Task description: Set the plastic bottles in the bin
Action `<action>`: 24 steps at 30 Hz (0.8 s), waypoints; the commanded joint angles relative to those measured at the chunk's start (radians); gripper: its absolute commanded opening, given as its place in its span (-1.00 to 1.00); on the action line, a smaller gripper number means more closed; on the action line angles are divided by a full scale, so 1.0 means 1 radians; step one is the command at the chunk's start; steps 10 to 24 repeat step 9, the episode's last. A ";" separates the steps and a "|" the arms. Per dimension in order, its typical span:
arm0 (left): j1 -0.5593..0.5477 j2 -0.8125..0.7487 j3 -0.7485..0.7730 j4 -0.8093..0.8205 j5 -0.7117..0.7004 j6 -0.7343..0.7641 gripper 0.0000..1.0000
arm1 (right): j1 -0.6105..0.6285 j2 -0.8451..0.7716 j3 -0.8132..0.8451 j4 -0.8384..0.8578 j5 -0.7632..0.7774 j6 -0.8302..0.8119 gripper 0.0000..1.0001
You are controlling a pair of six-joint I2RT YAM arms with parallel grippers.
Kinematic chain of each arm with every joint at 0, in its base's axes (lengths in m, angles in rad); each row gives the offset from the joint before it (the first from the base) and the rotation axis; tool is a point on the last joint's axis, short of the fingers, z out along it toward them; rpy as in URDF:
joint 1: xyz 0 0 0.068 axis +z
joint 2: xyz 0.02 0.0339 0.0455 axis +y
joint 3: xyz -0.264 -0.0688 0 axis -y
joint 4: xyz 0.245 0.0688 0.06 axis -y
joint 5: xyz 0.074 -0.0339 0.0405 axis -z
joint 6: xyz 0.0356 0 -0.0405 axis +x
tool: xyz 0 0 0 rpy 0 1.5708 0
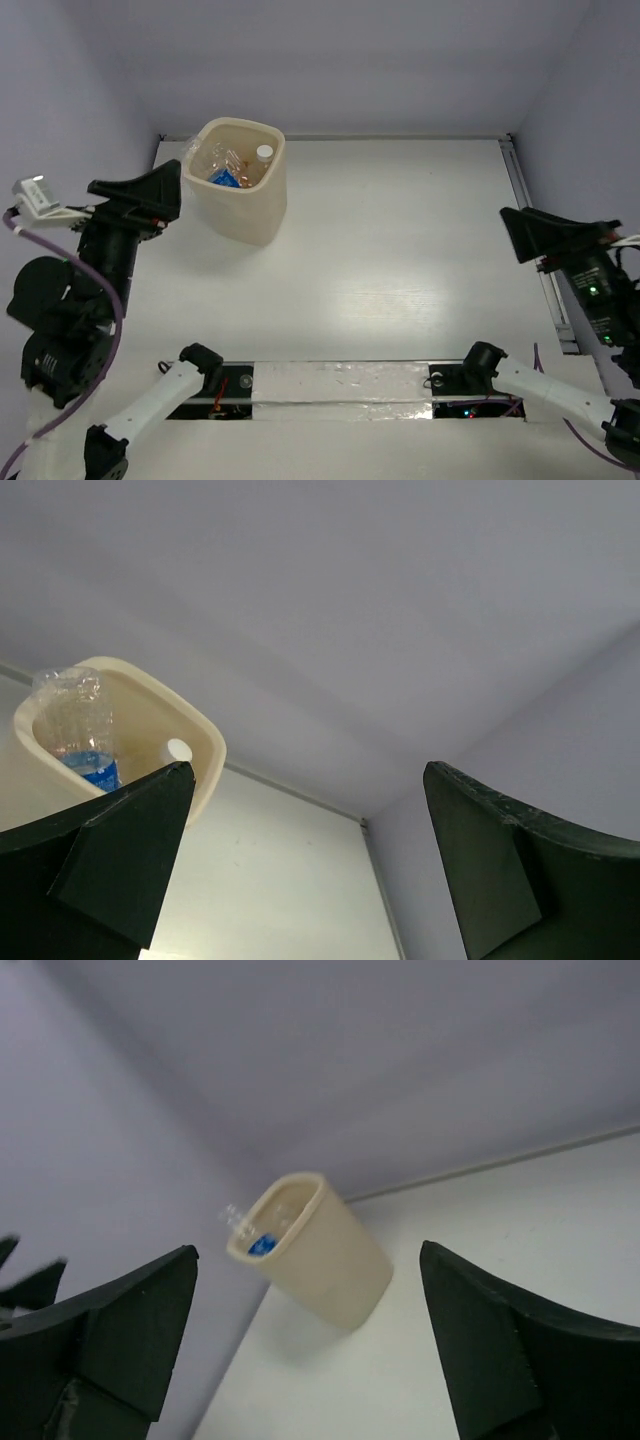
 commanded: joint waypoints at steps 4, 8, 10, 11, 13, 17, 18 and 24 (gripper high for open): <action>-0.001 -0.092 -0.043 -0.195 0.060 -0.088 0.98 | 0.003 -0.039 0.028 -0.133 0.309 0.028 1.00; -0.001 -0.149 -0.112 -0.228 0.074 -0.106 0.98 | 0.003 -0.063 -0.033 -0.169 0.286 0.109 1.00; -0.001 -0.159 -0.123 -0.235 0.076 -0.114 0.98 | 0.003 -0.065 -0.042 -0.172 0.280 0.120 0.99; -0.001 -0.159 -0.123 -0.235 0.076 -0.114 0.98 | 0.003 -0.065 -0.042 -0.172 0.280 0.120 0.99; -0.001 -0.159 -0.123 -0.235 0.076 -0.114 0.98 | 0.003 -0.065 -0.042 -0.172 0.280 0.120 0.99; -0.001 -0.159 -0.123 -0.235 0.076 -0.114 0.98 | 0.003 -0.065 -0.042 -0.172 0.280 0.120 0.99; -0.001 -0.159 -0.123 -0.235 0.076 -0.114 0.98 | 0.003 -0.065 -0.042 -0.172 0.280 0.120 0.99; -0.001 -0.159 -0.123 -0.235 0.076 -0.114 0.98 | 0.003 -0.065 -0.042 -0.172 0.280 0.120 0.99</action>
